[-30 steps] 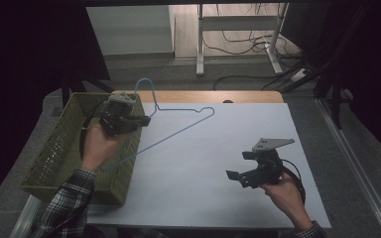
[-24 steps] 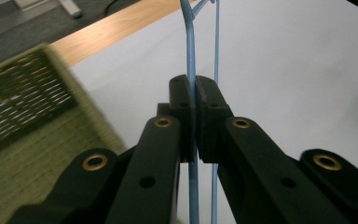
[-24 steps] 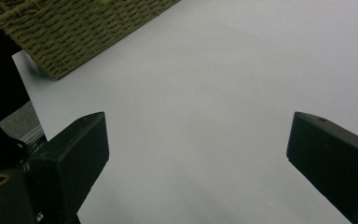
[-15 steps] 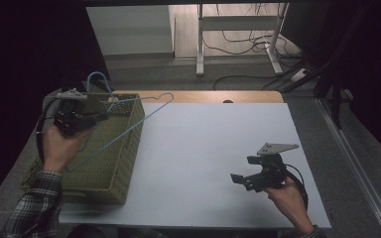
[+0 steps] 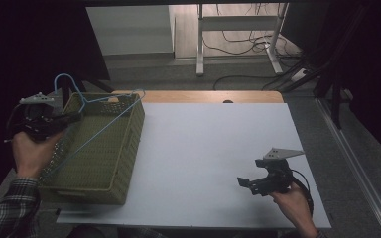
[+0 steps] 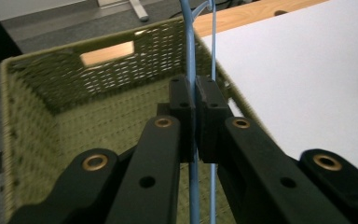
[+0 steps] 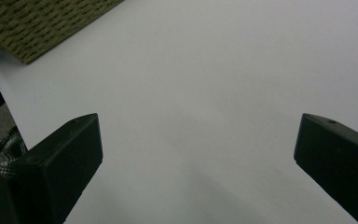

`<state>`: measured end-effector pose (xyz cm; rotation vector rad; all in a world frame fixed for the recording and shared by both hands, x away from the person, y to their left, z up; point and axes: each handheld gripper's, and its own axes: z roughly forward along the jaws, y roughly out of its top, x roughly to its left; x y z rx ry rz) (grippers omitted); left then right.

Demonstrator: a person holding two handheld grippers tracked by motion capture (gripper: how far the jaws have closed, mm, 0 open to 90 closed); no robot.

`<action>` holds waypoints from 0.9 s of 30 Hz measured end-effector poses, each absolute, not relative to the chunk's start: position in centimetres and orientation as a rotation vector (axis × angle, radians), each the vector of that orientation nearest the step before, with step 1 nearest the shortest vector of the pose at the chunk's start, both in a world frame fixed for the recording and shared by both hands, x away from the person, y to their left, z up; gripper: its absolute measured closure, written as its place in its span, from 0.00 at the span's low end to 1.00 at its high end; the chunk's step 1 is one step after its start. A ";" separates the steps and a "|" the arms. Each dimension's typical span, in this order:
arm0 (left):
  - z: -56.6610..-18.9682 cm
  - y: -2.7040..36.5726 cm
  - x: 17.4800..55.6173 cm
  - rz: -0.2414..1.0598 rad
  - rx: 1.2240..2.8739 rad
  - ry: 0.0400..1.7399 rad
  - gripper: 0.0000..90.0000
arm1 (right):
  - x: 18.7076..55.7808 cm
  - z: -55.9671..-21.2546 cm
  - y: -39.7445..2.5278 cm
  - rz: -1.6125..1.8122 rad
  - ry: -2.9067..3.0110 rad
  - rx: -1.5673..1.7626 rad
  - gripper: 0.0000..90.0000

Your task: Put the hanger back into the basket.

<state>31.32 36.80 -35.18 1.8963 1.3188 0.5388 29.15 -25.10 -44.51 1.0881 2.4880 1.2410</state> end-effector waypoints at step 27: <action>-41.5 40.1 32.6 0.520 1.825 1.384 0.97 | 27.6 -46.0 -26.2 1.165 2.492 1.090 0.00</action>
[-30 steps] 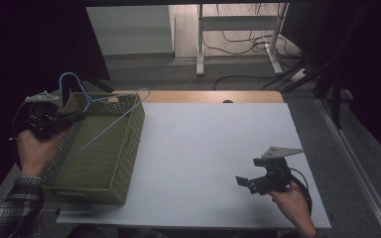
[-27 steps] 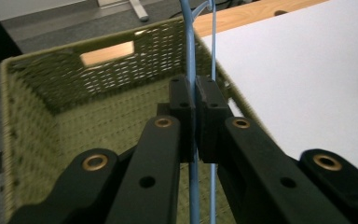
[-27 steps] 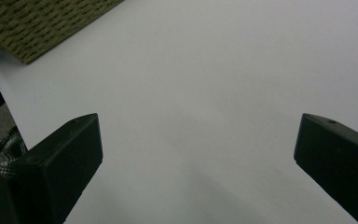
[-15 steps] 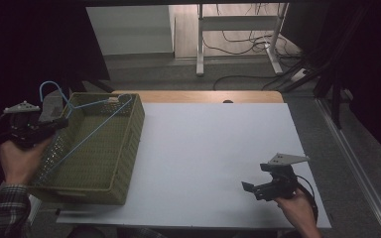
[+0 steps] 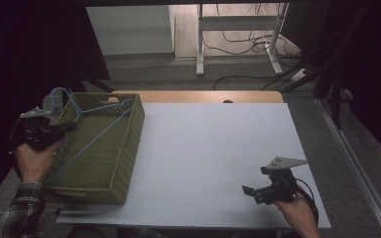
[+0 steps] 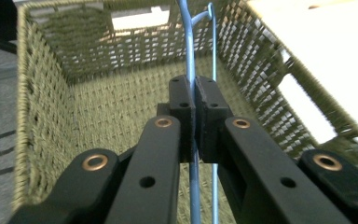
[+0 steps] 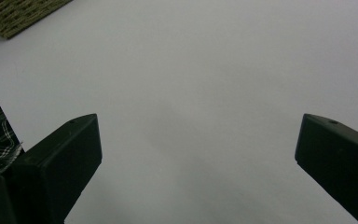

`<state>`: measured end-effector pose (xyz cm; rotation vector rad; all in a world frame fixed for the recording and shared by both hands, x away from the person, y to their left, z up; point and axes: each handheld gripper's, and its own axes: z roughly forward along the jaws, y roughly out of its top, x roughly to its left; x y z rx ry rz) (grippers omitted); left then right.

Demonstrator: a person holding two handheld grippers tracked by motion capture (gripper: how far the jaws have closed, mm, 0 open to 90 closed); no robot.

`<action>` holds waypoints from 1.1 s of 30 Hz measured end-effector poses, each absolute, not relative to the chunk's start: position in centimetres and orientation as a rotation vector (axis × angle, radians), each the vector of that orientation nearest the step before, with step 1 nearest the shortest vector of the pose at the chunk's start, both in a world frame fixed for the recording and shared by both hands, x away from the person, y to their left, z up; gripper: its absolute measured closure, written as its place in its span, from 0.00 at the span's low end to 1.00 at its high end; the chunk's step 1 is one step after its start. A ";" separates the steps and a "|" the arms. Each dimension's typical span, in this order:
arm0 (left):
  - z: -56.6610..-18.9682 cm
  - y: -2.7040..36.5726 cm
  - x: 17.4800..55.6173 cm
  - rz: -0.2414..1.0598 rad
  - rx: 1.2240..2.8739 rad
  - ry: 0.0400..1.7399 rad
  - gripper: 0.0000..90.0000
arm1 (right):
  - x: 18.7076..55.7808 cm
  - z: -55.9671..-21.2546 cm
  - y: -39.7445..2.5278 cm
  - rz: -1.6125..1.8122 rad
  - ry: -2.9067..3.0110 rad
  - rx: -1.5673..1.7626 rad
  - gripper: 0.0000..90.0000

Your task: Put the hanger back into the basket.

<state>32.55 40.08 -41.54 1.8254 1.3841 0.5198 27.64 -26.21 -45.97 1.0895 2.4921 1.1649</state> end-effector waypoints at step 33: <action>-40.8 32.2 28.2 0.383 1.916 1.099 0.12 | 26.4 -45.2 -26.5 1.142 2.425 1.016 0.01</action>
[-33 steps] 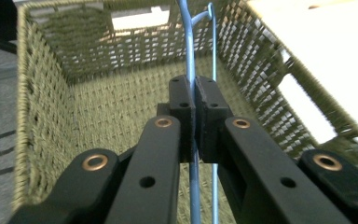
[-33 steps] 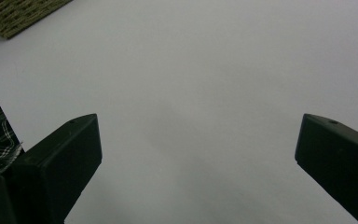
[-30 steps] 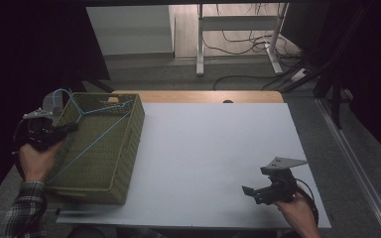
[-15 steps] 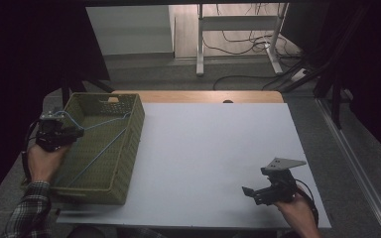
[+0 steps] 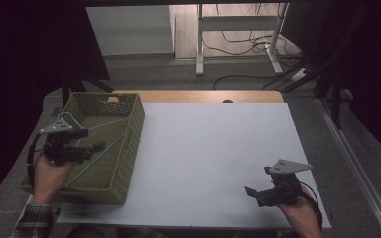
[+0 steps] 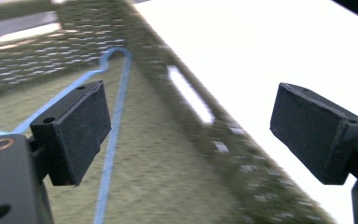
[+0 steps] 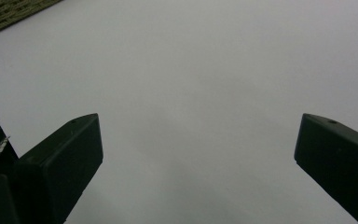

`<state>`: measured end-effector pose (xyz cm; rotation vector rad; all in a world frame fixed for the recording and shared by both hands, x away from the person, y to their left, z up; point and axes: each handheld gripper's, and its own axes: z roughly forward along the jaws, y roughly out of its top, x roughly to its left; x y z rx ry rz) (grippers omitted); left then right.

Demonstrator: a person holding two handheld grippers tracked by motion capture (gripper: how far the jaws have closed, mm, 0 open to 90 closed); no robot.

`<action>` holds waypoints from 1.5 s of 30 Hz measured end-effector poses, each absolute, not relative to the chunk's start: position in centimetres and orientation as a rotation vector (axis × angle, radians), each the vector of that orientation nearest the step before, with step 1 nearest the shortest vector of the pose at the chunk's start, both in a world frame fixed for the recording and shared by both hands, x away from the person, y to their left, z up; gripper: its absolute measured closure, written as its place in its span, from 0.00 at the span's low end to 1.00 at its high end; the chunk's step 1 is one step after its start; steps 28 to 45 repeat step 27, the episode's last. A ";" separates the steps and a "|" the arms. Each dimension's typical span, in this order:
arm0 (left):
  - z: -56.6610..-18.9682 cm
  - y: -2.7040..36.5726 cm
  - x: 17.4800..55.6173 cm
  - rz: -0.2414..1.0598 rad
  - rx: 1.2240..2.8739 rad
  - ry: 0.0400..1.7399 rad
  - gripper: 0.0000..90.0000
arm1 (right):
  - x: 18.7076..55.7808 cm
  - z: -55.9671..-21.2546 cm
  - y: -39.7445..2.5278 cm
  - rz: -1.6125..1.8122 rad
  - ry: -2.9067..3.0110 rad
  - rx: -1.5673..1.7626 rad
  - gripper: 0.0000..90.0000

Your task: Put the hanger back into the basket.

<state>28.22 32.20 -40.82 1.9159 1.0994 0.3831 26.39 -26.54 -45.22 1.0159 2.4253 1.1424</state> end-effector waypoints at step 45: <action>-46.0 25.0 22.7 0.368 2.041 0.948 0.01 | 25.9 -46.1 -27.0 1.073 2.410 0.995 0.01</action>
